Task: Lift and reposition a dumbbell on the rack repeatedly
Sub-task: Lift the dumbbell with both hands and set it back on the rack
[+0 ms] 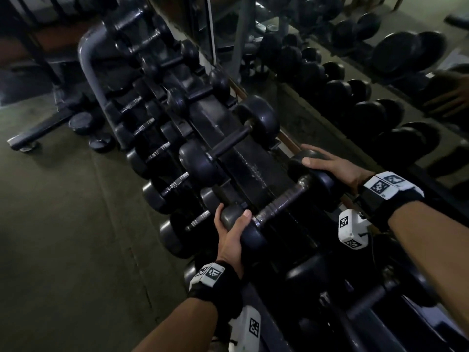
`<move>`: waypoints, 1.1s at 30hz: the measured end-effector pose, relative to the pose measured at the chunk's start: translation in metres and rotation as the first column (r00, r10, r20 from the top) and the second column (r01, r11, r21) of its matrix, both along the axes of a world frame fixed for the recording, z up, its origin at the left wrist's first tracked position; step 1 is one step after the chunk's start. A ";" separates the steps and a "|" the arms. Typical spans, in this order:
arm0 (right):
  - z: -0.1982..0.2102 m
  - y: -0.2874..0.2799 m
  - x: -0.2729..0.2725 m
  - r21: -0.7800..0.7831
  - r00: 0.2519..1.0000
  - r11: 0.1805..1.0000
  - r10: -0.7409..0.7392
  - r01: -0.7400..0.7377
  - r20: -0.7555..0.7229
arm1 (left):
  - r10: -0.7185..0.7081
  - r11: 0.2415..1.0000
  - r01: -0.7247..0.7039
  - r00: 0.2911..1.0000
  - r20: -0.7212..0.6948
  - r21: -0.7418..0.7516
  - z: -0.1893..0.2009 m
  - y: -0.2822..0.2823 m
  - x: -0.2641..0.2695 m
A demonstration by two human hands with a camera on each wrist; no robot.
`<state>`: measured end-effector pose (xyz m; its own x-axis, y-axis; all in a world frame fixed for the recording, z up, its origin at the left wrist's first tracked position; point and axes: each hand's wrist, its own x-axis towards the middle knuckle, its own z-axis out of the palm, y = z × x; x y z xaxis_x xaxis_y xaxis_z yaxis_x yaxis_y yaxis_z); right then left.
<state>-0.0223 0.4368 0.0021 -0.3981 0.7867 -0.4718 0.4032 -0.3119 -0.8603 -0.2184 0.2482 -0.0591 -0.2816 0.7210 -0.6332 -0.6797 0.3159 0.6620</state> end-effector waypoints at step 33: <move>0.131 -0.143 0.022 0.311 0.680 0.628 -0.512 0.713 -0.526 | -0.217 0.727 0.475 0.845 -0.489 0.496 0.181 0.050 -0.043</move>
